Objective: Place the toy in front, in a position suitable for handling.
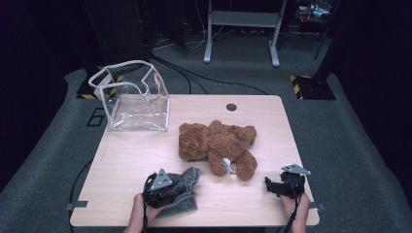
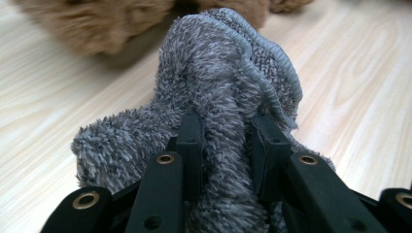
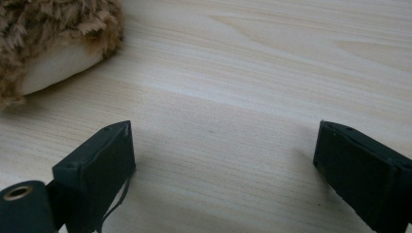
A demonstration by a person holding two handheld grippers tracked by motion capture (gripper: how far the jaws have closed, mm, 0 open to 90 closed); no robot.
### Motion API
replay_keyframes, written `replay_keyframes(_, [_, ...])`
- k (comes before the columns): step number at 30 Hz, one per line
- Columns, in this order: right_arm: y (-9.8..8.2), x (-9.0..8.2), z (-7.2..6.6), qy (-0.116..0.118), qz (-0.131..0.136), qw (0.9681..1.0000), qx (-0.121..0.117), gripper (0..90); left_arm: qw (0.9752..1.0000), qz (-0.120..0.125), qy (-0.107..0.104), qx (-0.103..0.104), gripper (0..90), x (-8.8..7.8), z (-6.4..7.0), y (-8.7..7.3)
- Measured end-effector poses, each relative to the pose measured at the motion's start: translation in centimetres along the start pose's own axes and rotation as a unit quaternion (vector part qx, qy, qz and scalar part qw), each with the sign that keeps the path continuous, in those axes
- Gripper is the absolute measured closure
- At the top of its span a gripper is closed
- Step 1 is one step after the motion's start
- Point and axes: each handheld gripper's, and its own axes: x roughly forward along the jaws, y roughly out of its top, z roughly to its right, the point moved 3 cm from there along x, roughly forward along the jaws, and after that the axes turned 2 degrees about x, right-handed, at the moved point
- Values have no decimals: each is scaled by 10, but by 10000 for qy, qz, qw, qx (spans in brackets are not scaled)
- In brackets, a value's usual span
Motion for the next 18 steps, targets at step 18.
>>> replay_keyframes(18, [0,0,0,0,2,10000,1,72,9939,-342,-974,388,690,72,45,32])
